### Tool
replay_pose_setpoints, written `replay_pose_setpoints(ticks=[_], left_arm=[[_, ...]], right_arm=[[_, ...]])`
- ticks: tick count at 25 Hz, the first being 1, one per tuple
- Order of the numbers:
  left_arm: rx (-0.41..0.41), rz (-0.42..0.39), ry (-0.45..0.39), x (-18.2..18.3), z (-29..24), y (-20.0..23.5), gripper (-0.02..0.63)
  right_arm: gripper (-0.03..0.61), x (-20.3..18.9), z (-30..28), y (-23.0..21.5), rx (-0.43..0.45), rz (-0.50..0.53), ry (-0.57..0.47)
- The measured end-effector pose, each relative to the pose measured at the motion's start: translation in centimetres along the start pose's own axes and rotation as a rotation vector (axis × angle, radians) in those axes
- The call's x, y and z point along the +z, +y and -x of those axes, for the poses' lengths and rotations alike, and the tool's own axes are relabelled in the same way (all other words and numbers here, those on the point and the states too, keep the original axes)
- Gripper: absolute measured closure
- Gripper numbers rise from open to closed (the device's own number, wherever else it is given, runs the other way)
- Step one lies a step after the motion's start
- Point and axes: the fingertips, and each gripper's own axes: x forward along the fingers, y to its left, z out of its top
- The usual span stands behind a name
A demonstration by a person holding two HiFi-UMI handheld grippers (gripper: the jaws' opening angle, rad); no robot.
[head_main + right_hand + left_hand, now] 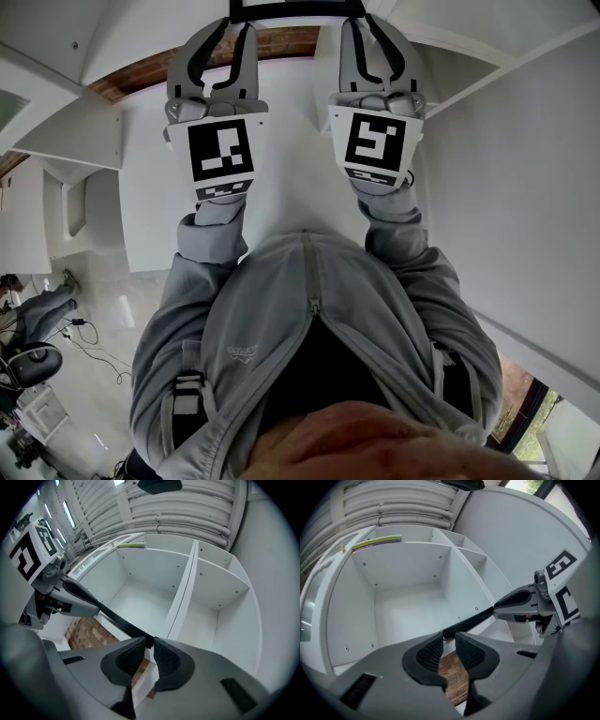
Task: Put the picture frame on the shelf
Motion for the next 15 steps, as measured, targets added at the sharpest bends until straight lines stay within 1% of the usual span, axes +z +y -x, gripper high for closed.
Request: replay_pose_setpoints(ticks=[2, 4, 13, 15], left_arm=[[0.016, -0.025, 0.008, -0.08, -0.11, -0.03, 0.532], [0.024, -0.033, 0.01, -0.1, -0.16, -0.15, 0.531], [0.026, -0.039, 0.036, -0.38, 0.14, -0.73, 0.478], [0.027, -0.033, 0.042, -0.37, 0.32, -0.79, 0.476]], right_arm=[[0.508, -0.14, -0.08, 0.1, -0.008, 0.022, 0.008], [0.508, -0.27, -0.1, 0.16, -0.011, 0.031, 0.013], [0.508, -1.01, 0.27, 0.75, 0.016, 0.023, 0.047], [0.508, -0.93, 0.48, 0.77, 0.022, 0.018, 0.048]])
